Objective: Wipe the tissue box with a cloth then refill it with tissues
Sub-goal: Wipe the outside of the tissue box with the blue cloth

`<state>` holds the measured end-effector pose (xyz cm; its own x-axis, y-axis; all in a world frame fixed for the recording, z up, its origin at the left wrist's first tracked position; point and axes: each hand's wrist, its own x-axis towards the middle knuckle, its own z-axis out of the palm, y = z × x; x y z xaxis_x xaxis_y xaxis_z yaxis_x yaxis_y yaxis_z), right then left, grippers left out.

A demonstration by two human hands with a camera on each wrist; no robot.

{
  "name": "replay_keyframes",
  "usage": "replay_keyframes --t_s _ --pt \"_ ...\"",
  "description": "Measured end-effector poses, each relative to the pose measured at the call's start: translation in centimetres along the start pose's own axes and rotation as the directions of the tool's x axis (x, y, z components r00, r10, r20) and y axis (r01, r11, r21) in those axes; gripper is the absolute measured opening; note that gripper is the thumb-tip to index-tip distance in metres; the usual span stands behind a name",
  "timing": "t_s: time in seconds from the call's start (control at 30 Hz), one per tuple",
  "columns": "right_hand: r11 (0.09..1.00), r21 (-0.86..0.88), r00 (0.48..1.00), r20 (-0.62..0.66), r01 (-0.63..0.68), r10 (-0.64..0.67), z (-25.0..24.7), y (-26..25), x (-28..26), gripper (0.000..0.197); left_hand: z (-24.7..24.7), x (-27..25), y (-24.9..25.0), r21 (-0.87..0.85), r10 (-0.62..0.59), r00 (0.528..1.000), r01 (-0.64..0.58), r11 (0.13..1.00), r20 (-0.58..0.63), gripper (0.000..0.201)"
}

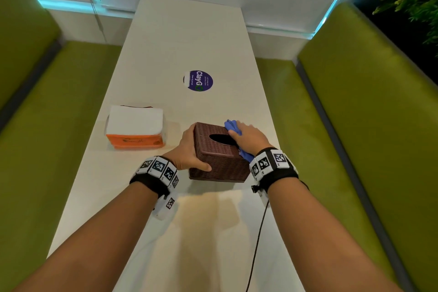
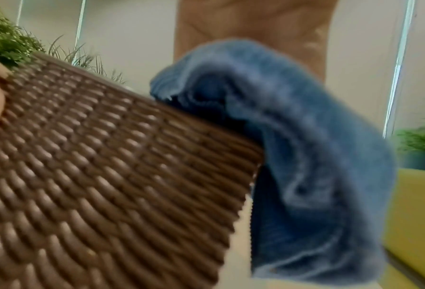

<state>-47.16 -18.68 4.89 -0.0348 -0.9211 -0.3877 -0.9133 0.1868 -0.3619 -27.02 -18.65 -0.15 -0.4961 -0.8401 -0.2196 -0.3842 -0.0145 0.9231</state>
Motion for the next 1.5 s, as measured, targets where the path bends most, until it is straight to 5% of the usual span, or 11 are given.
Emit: replay_keyframes --t_s 0.2,0.4,0.6,0.7,0.87,1.03,1.17,1.3,1.43,1.5 --pt "0.957 0.106 0.953 0.109 0.27 -0.281 0.8 -4.4 -0.9 0.045 0.5 0.1 -0.1 -0.04 -0.038 0.996 0.041 0.998 0.075 0.131" --pt "0.995 0.077 0.998 -0.002 0.063 -0.063 0.5 -2.2 0.2 0.043 0.3 0.4 0.2 -0.118 0.012 0.997 -0.002 0.993 0.08 0.13" --pt "0.905 0.275 0.927 0.102 0.324 -0.362 0.3 -3.0 -1.7 0.043 -0.3 0.8 -0.7 -0.087 0.012 0.995 -0.004 0.996 0.095 0.124" --pt "0.886 0.338 0.888 0.224 0.316 -0.402 -1.0 -2.0 -2.5 0.04 -0.6 1.1 -0.8 -0.094 0.005 0.993 0.006 0.996 0.117 0.134" --pt "0.859 0.41 0.94 0.011 0.307 -0.342 0.2 -2.8 -2.3 0.039 -0.3 1.4 -0.1 -0.147 0.051 0.989 -0.031 0.989 0.137 0.096" --pt "0.831 0.403 0.872 0.137 0.383 -0.469 0.4 -1.2 -3.7 0.04 -0.9 1.2 -0.4 -0.06 -0.011 0.994 0.017 0.998 0.11 0.13" --pt "0.876 0.39 0.902 0.201 0.284 -0.382 -1.3 2.1 -4.2 0.041 -1.3 1.6 0.2 -0.13 0.009 0.997 0.001 0.991 0.082 0.123" --pt "0.956 0.246 0.986 0.002 0.161 -0.167 -1.4 5.0 -3.0 0.038 -1.7 1.7 -0.1 -0.182 -0.015 0.995 0.033 0.983 0.097 0.127" --pt "0.817 0.532 0.969 -0.217 0.222 -0.121 -2.7 1.9 -2.5 0.042 -1.5 1.5 0.5 -0.164 0.017 0.994 0.001 0.987 0.107 0.126" --pt "0.804 0.561 0.977 -0.181 0.198 -0.114 -2.7 -0.4 -1.7 0.051 -1.3 1.5 0.5 -0.173 0.036 0.995 -0.019 0.985 0.095 0.113"
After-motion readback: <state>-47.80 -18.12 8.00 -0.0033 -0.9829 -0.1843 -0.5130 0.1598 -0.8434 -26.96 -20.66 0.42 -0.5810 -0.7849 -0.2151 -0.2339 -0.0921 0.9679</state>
